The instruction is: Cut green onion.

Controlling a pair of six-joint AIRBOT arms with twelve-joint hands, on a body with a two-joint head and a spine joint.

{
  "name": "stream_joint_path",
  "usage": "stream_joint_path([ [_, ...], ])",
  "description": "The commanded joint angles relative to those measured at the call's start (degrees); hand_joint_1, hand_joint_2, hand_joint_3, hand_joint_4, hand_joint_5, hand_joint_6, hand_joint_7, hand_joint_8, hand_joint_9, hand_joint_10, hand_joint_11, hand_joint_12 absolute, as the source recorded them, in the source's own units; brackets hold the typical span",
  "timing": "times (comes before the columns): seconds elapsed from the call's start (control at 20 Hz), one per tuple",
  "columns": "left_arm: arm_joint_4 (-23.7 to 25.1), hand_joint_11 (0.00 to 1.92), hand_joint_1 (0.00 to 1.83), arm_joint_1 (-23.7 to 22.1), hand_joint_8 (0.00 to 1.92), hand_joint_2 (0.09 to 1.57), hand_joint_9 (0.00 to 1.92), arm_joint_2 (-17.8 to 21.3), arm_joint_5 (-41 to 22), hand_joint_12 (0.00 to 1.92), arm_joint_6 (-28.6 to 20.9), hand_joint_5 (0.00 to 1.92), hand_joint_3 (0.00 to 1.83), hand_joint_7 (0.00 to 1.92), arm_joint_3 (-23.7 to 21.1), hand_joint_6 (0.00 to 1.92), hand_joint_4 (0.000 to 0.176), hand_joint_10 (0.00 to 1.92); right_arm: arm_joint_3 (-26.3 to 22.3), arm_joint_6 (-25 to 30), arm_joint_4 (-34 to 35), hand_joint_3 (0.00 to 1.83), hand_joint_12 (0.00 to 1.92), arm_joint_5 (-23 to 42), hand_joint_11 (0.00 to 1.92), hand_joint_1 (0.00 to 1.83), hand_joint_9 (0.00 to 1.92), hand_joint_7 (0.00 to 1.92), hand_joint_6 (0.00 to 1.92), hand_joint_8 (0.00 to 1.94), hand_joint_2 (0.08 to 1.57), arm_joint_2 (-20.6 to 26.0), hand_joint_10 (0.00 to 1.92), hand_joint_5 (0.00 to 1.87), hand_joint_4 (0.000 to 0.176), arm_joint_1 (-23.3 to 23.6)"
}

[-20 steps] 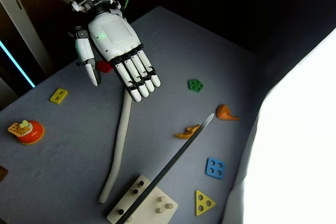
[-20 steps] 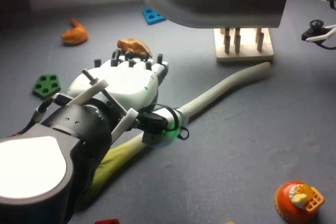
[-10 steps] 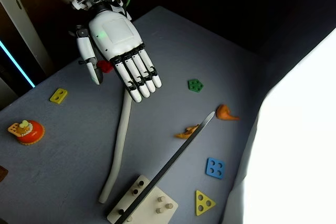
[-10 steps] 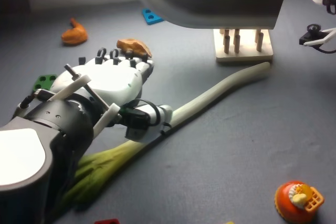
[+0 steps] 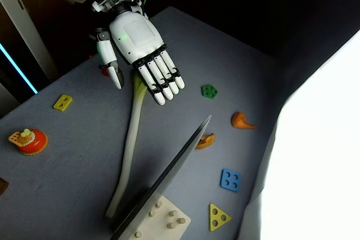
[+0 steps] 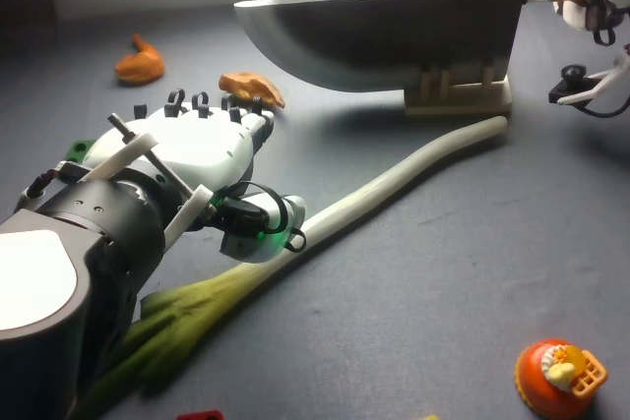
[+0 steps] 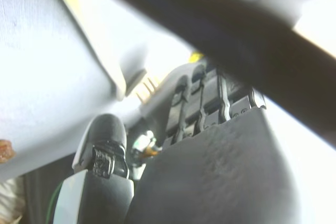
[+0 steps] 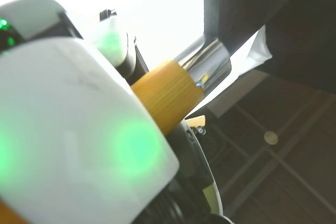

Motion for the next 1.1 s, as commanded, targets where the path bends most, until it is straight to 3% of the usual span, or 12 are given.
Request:
stream_joint_path([
  [0.0, 4.1, 0.00, 0.18, -0.6, 0.00, 1.40, 0.06, 0.2, 1.7, 0.10, 0.0, 0.08, 0.00, 0.06, -0.1, 0.00, 0.000, 0.00, 0.6, 0.4, 1.9, 0.77, 1.92, 7.0, 1.70, 1.54, 1.64, 1.58, 1.92, 1.94, 0.81, 0.4, 1.92, 1.32, 0.176, -0.1],
  [0.45, 3.9, 0.00, 0.14, -0.8, 0.00, 1.40, 0.04, 0.2, 1.8, 0.11, 0.0, 0.04, 0.00, 0.04, -0.2, 0.00, 0.000, 0.00, 1.6, 0.4, 2.0, 0.74, 1.92, 7.3, 1.66, 1.54, 1.60, 1.54, 1.92, 1.94, 0.83, 0.4, 1.92, 1.33, 0.176, -0.4],
  [0.7, 3.9, 0.00, 0.27, -0.7, 0.00, 1.38, 0.02, 0.2, 1.8, 0.12, 0.4, 0.08, 0.00, 0.04, -0.1, 0.01, 0.000, 0.00, 2.7, 0.5, 1.8, 0.73, 1.92, 7.6, 1.69, 1.54, 1.61, 1.54, 1.92, 1.94, 0.82, 0.4, 1.92, 1.34, 0.176, -0.1],
  [0.8, 3.9, 0.00, 0.23, -0.7, 0.00, 1.39, 0.01, 0.2, 1.8, 0.05, 0.4, 0.06, 0.00, 0.04, -0.1, 0.00, 0.000, 0.00, 2.7, 0.5, 1.8, 0.81, 1.92, 7.5, 1.70, 1.57, 1.63, 1.55, 1.92, 1.94, 0.80, 0.4, 1.92, 1.38, 0.176, -0.2],
  [0.9, 3.9, 0.00, 0.22, -0.8, 0.00, 1.38, 0.05, 0.2, 1.8, 0.15, 0.4, 0.10, 0.00, 0.09, 0.0, 0.01, 0.000, 0.01, 2.7, 0.5, 1.8, 0.85, 1.92, 7.5, 1.71, 1.59, 1.64, 1.58, 1.92, 1.94, 0.77, 0.4, 1.92, 1.40, 0.176, -0.4],
  [1.05, 4.0, 0.00, 0.23, -0.7, 0.00, 1.38, 0.05, 0.2, 1.8, 0.13, 0.4, 0.10, 0.00, 0.06, 0.0, 0.00, 0.000, 0.00, 2.7, 0.5, 1.8, 0.80, 1.92, 7.5, 1.70, 1.58, 1.64, 1.56, 1.92, 1.94, 0.77, 0.4, 1.92, 1.36, 0.176, -1.2],
])
